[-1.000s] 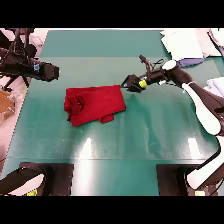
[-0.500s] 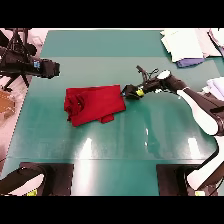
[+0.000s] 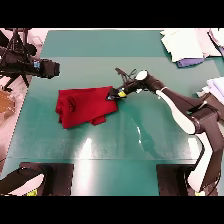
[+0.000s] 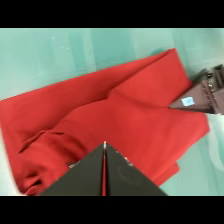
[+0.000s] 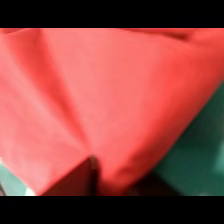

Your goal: Fold the shirts.

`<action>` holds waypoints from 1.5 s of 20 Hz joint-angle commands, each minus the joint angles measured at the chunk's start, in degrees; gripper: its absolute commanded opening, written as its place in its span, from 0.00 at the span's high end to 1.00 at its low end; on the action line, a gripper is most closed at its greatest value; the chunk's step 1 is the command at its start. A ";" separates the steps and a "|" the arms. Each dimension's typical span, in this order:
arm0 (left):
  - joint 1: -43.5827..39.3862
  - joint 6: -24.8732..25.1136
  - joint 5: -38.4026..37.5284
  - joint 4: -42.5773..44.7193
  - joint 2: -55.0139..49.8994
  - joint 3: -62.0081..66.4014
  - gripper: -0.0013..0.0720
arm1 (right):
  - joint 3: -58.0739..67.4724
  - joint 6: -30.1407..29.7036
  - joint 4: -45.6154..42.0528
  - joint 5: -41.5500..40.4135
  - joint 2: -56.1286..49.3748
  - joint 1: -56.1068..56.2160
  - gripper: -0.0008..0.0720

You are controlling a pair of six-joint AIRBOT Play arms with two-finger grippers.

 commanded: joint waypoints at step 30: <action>0.00 -3.15 3.96 -2.36 0.02 -0.02 0.95 | 13.25 30.69 -3.45 35.65 29.59 -98.51 0.97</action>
